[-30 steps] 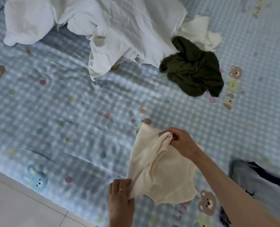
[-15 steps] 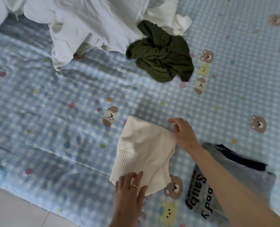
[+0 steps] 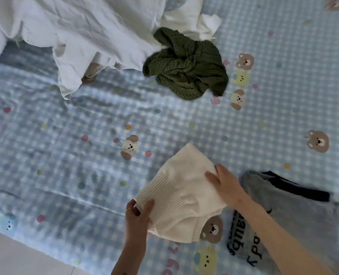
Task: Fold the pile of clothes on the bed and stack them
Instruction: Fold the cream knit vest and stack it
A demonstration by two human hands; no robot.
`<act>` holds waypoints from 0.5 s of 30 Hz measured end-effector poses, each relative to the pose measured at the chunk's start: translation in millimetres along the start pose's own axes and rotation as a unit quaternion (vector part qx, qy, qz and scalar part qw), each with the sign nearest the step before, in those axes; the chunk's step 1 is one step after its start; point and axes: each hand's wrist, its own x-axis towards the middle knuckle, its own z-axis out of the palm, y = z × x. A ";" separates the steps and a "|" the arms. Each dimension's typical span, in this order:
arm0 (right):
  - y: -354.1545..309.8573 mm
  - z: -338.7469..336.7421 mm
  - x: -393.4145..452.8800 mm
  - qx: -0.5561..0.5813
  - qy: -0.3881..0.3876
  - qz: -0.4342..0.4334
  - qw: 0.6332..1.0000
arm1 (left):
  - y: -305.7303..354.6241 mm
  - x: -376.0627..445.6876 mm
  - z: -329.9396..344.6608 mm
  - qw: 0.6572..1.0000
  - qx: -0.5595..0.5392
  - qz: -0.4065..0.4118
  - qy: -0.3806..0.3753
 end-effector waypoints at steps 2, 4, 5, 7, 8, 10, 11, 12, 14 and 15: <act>18.2 -3.7 -27.7 0.066 0.023 0.043 0.997 | 5.2 -4.4 15.1 0.996 0.073 0.021 -0.042; 37.8 -10.6 -60.2 0.124 0.074 0.070 0.987 | 13.8 -12.9 34.6 0.982 0.162 0.084 -0.056; 46.2 -13.9 -76.4 0.154 0.108 0.086 0.978 | 20.2 -18.4 44.0 0.972 0.192 0.115 -0.066; 69.1 -26.2 -113.3 0.196 0.193 0.127 0.953 | 31.0 -35.2 73.2 0.952 0.234 0.163 -0.113; 82.6 -33.9 -131.7 0.208 0.235 0.147 0.938 | 33.8 -45.7 90.9 0.940 0.252 0.177 -0.145; 105.8 -46.8 -161.1 0.216 0.300 0.173 0.913 | 33.3 -63.5 124.3 0.920 0.277 0.187 -0.206; 118.0 -53.3 -174.8 0.218 0.321 0.183 0.903 | 30.7 -73.4 142.9 0.912 0.281 0.184 -0.235; 131.8 -57.3 -186.1 0.226 0.331 0.199 0.894 | 27.6 -81.7 160.7 0.906 0.282 0.177 -0.261; 159.5 -60.2 -203.0 0.231 0.332 0.249 0.880 | 17.9 -93.8 195.3 0.898 0.288 0.164 -0.288; 171.1 -58.3 -207.5 0.226 0.329 0.264 0.878 | 13.0 -97.2 208.0 0.897 0.292 0.169 -0.287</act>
